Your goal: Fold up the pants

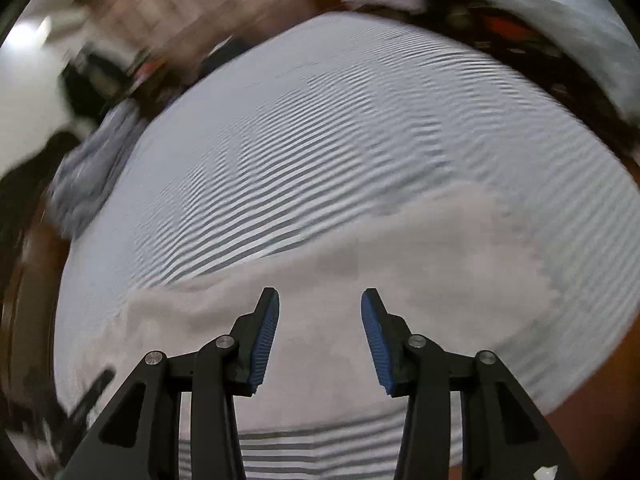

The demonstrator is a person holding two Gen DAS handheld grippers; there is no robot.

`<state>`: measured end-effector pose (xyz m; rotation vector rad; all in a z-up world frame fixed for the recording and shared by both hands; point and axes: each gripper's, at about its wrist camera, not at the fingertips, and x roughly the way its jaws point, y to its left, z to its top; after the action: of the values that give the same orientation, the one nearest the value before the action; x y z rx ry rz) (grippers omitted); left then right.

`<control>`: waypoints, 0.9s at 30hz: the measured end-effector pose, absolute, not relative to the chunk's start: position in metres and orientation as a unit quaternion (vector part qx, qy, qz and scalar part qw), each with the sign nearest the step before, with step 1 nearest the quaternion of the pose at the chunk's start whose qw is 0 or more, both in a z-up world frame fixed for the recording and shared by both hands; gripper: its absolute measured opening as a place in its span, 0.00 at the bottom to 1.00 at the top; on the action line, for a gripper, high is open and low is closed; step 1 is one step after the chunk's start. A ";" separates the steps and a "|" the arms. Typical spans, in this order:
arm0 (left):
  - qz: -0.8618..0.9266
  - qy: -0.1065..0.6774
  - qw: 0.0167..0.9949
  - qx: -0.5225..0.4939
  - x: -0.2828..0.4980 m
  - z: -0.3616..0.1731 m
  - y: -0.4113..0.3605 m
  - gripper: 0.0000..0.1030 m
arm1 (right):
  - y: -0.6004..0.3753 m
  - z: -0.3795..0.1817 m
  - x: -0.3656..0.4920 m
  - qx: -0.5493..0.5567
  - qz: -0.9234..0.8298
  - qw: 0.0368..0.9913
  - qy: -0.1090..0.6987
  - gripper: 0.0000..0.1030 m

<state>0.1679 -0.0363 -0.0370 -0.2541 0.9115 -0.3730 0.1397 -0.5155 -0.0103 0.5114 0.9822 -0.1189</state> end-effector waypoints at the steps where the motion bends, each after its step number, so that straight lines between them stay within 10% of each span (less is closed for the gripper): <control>1: -0.173 0.435 0.875 -0.124 0.179 -0.040 -0.034 0.26 | -0.498 -0.010 0.158 0.235 -0.035 0.847 0.475 0.40; 14: -0.128 0.509 0.842 -0.127 0.256 -0.110 -0.001 0.26 | -0.313 -0.055 0.348 0.206 0.154 0.771 0.583 0.40; 27: -0.158 0.534 0.819 -0.137 0.249 -0.112 0.019 0.26 | -0.244 -0.123 0.358 0.220 0.246 0.696 0.638 0.40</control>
<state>0.2487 0.0193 -0.1118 -0.2918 1.1371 -0.3368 0.3578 -0.2445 -0.1235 0.4908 1.4230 0.5499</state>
